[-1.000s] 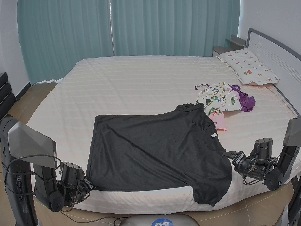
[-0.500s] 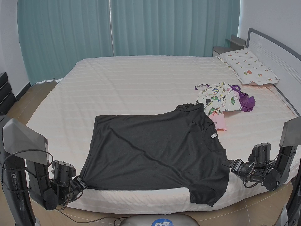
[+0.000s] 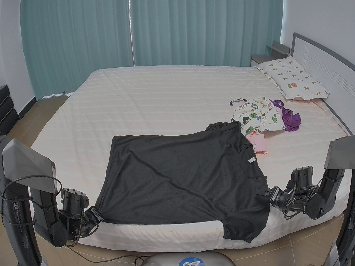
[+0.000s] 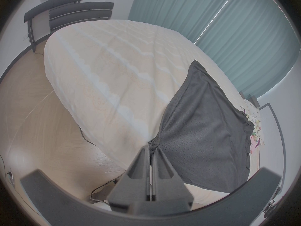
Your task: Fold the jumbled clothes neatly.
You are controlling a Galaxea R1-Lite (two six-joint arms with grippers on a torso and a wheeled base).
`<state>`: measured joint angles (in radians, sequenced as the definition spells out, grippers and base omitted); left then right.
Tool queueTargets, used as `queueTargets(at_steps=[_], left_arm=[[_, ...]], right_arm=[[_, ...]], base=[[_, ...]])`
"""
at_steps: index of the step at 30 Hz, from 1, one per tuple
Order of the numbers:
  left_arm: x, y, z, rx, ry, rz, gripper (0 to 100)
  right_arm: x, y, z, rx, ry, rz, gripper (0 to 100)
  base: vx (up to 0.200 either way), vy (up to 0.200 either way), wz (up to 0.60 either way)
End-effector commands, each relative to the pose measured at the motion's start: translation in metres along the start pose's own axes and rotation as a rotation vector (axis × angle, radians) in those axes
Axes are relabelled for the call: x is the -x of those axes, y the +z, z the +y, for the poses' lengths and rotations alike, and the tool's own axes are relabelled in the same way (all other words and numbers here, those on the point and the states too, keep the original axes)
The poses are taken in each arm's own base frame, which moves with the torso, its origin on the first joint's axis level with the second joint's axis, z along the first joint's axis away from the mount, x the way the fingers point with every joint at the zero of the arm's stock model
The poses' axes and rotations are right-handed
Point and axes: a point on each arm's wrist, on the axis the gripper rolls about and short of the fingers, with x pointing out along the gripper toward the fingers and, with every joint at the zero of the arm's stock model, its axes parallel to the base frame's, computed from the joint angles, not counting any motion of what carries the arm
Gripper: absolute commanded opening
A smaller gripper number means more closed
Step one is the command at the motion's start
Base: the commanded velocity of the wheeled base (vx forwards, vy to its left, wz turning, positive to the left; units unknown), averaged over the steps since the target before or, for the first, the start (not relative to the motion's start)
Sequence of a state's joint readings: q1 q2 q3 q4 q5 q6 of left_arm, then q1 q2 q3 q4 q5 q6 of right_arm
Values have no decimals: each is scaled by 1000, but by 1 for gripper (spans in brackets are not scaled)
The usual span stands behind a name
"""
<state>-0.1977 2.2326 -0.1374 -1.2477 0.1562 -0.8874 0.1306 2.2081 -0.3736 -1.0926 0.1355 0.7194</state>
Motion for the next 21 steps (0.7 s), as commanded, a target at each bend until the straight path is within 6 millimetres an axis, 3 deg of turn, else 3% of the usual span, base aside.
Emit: queueTargets(at_steps=[1, 2, 3, 15, 21], left_arm=[[0, 0, 0, 1, -3, 0, 0], [0, 0, 0, 2, -6, 3, 0], [0, 0, 0, 2, -7, 6, 0], [0, 0, -1, 5, -12, 6, 0], [1, -5, -8, 33, -41, 23, 0]], right_arm=[[-7, -2, 1, 7, -4, 15, 100], [-11, -5, 0, 11, -9, 27, 100], [-13, -5, -1, 17, -11, 29, 0], [-8, 10, -10, 33, -24, -24, 0], [-7, 39, -3, 73, 72, -88, 0]], base=[[0, 0, 0], [0, 0, 0], [0, 0, 0], [0, 0, 0], [0, 0, 0]])
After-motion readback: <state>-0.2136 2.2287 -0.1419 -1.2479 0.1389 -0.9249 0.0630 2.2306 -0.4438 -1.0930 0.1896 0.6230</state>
